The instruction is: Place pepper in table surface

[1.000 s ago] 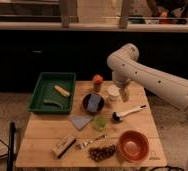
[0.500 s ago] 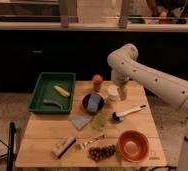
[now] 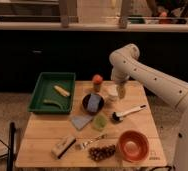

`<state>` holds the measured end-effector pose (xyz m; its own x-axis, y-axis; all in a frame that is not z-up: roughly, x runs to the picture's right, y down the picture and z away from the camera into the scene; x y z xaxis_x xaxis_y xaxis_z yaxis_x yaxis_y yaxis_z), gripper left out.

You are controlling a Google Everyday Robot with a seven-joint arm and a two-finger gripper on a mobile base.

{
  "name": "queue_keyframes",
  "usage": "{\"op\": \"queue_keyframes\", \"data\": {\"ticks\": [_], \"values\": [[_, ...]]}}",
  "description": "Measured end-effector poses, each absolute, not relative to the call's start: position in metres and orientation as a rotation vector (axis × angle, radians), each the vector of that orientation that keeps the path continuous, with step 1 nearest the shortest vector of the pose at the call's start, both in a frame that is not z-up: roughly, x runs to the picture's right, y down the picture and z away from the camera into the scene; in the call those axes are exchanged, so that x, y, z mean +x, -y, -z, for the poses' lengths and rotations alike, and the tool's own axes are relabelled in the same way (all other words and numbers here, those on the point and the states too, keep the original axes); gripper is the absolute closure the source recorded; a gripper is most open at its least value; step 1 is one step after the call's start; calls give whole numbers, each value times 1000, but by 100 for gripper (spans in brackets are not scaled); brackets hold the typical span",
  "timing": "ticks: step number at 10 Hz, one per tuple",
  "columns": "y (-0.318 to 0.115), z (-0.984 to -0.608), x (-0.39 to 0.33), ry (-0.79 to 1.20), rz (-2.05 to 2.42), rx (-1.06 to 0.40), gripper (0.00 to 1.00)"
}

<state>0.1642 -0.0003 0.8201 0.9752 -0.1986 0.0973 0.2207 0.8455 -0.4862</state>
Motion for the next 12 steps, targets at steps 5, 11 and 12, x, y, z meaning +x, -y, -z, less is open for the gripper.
{"op": "queue_keyframes", "data": {"ticks": [5,11,12], "values": [[-22,-769,129,128,185,-534,20],[10,-740,13,182,184,-505,20],[18,-741,2,181,184,-499,20]]}}
